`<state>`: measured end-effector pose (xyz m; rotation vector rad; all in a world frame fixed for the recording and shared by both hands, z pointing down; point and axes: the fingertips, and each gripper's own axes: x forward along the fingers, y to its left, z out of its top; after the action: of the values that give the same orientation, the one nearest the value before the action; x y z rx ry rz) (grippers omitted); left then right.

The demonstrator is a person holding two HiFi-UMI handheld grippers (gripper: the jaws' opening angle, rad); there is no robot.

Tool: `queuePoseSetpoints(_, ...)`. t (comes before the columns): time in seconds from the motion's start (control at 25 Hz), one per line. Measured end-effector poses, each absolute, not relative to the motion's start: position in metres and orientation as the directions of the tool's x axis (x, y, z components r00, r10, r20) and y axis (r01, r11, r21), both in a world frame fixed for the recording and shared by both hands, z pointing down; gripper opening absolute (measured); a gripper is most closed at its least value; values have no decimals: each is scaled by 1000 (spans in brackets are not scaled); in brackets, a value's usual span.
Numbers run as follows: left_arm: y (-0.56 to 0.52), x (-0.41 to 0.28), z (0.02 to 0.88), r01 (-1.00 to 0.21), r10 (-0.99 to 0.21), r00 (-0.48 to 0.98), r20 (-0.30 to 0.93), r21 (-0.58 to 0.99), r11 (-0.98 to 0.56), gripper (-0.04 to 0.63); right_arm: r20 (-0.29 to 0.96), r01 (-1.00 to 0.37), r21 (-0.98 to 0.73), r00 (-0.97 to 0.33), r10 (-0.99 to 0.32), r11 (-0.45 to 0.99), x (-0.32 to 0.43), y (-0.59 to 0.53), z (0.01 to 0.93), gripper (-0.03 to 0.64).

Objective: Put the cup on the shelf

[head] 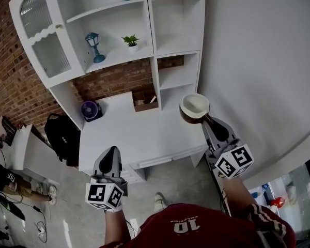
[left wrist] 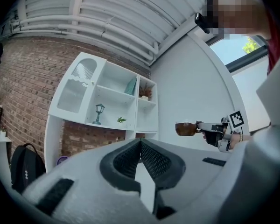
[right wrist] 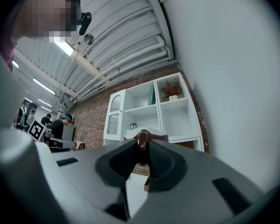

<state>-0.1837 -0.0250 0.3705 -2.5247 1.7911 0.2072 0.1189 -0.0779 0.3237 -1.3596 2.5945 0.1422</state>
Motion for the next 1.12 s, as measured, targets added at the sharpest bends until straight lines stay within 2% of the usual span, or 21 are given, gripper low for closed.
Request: queuePoseSetpoints(1.12,-181,-265,349,-880,-875,454,-169,70,-470,-2,-270,-892,2,-435,-859,451,44,-198,292,49)
